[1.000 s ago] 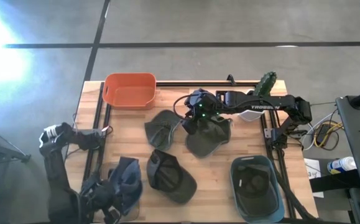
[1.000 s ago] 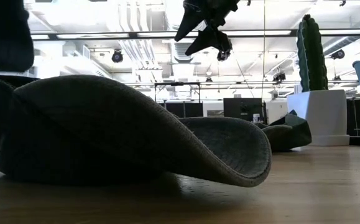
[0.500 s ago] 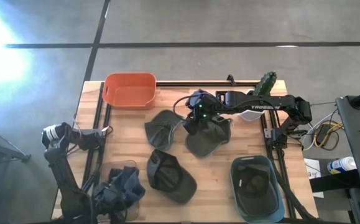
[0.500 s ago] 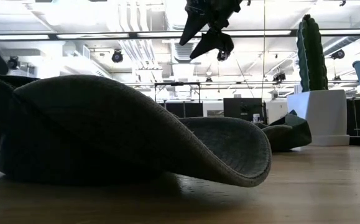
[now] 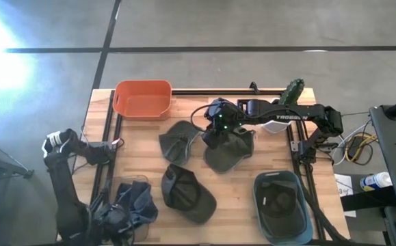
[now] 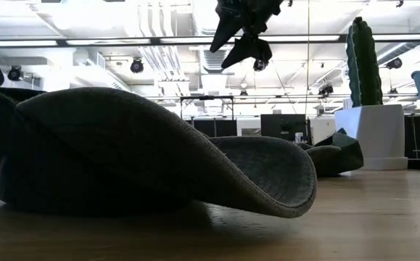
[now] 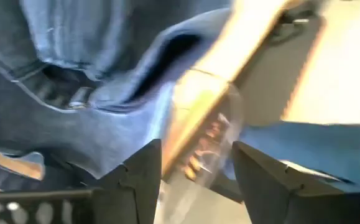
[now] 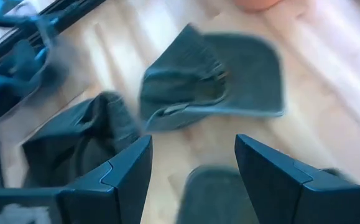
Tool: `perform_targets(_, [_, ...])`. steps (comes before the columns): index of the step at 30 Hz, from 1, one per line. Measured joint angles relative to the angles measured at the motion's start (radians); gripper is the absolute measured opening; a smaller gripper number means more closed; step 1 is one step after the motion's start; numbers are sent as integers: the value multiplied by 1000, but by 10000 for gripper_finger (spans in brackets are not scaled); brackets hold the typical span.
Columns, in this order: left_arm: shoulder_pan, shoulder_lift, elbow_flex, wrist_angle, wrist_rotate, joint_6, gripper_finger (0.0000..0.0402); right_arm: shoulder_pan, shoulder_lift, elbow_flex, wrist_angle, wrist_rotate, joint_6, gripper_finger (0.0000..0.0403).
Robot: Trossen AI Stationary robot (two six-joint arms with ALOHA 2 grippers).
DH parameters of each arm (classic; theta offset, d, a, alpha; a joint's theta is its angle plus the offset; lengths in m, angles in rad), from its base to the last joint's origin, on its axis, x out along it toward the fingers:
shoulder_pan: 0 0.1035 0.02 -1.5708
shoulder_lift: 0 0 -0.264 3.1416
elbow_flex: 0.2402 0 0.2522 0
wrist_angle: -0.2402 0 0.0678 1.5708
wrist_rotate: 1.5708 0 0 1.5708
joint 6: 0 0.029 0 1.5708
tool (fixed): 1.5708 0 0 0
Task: Pick & Place hat
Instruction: Put the black cap into the blue bin
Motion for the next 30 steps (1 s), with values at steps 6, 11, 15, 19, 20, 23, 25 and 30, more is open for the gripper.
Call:
perform_targets(6, [0,-95,74,-48,-222,44,192,-2,35,-32,-10,-231,28,224])
perform_targets(11, [5,-173,69,-63,-473,56,193,38,86,-88,-9,-325,34,224])
perform_targets(15, [11,-226,39,-66,-585,92,193,95,116,-136,-7,-359,33,224])
perform_targets(19, [32,-269,-8,-66,-638,105,193,158,131,-177,-3,-373,31,224])
perform_targets(20, [40,-276,-22,-66,-640,105,193,174,133,-190,-3,-373,31,224])
perform_targets(23, [63,-294,-66,-65,-641,103,193,215,133,-219,42,-374,40,224])
perform_targets(25, [79,-306,-98,-54,-641,100,193,242,133,-239,84,-373,63,224])
perform_targets(30, [98,-314,-162,-11,-641,99,193,305,148,-294,289,-367,116,224])
